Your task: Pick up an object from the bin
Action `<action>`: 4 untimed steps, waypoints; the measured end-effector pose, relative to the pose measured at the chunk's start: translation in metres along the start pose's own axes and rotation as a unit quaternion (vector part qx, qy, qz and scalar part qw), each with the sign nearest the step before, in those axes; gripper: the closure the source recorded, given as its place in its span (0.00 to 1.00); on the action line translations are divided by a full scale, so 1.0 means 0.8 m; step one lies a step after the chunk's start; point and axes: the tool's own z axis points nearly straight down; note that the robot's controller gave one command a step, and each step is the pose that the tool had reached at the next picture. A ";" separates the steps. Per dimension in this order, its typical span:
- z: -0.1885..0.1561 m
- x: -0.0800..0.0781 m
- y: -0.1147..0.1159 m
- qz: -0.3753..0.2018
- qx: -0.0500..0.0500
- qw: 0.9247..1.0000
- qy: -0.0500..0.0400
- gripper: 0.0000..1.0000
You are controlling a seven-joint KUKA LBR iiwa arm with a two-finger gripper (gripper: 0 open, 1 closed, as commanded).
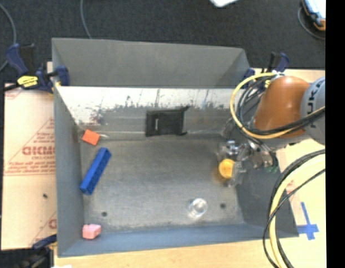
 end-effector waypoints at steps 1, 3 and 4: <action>0.005 -0.010 0.001 -0.005 0.000 1.000 -0.001 1.00; 0.014 -0.028 -0.013 0.010 0.001 1.000 -0.006 1.00; -0.021 -0.014 -0.005 0.033 0.000 0.999 -0.006 1.00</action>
Offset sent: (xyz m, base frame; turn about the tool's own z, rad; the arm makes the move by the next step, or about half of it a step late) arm 0.0090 -0.0045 -0.0008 0.0204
